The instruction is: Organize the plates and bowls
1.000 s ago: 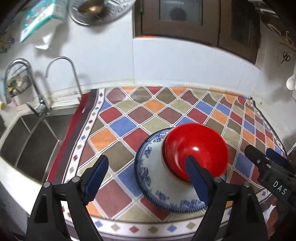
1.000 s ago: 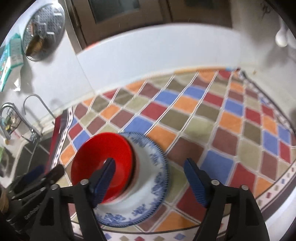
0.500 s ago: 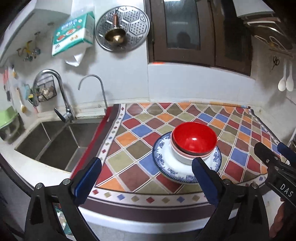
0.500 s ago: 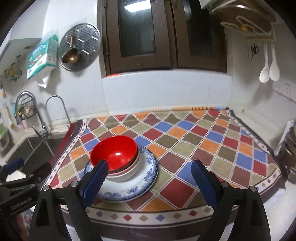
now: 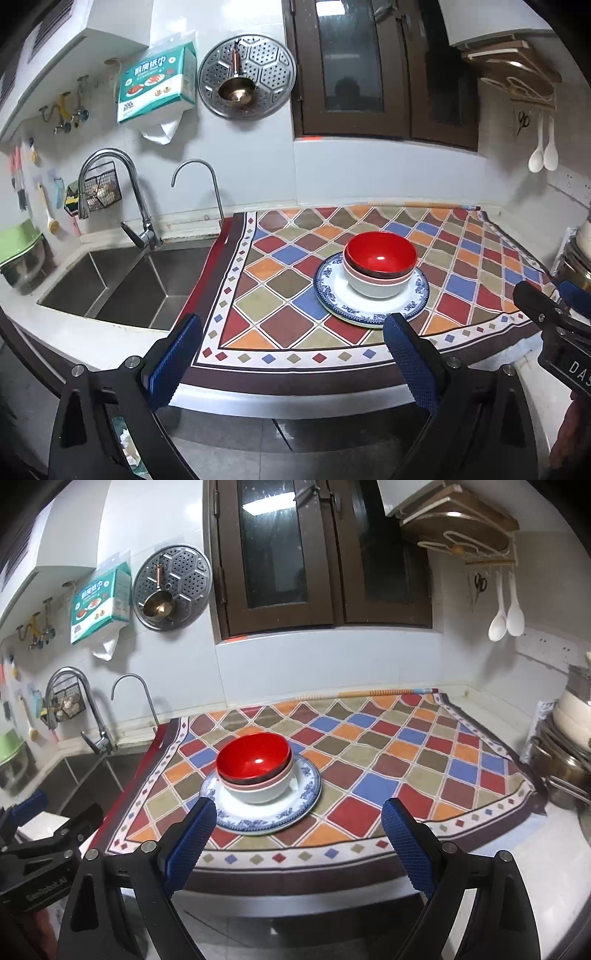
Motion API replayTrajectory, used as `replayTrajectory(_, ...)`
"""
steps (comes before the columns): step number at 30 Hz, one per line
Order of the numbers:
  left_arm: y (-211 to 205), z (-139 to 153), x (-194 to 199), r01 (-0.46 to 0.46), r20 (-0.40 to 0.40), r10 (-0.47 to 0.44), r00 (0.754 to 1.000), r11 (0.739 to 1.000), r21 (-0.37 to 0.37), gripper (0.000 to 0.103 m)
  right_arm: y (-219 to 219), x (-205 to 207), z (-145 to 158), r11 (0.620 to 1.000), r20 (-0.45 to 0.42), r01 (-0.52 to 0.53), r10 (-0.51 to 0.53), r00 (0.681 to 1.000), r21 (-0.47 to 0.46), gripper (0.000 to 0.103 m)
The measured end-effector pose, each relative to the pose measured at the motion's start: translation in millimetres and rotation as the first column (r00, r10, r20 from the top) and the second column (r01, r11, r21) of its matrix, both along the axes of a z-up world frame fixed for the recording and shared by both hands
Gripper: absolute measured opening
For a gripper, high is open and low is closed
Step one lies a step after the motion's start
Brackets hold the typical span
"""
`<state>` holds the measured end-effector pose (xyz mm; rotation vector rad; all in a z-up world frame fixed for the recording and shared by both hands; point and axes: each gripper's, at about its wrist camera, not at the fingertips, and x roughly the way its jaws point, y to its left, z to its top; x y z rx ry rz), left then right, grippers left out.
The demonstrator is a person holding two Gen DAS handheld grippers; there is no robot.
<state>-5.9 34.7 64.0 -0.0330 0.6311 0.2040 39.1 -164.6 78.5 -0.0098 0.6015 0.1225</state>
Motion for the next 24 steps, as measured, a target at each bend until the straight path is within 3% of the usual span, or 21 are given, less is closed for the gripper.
replayTrajectory(6, 4, 11, -28, -0.012, 0.049, 0.01, 0.999, 1.0, 0.025, 0.103, 4, -30, 6, 1.0, 0.011, 0.01, -0.01, 1.0, -0.002, 0.092)
replayTrajectory(24, 5, 23, -72, 0.001, 0.071, -0.002, 0.997, 1.0, 0.02, 0.103, 11, -80, 23, 1.0, 0.048, -0.008, 0.008, 0.999, -0.006, 0.092)
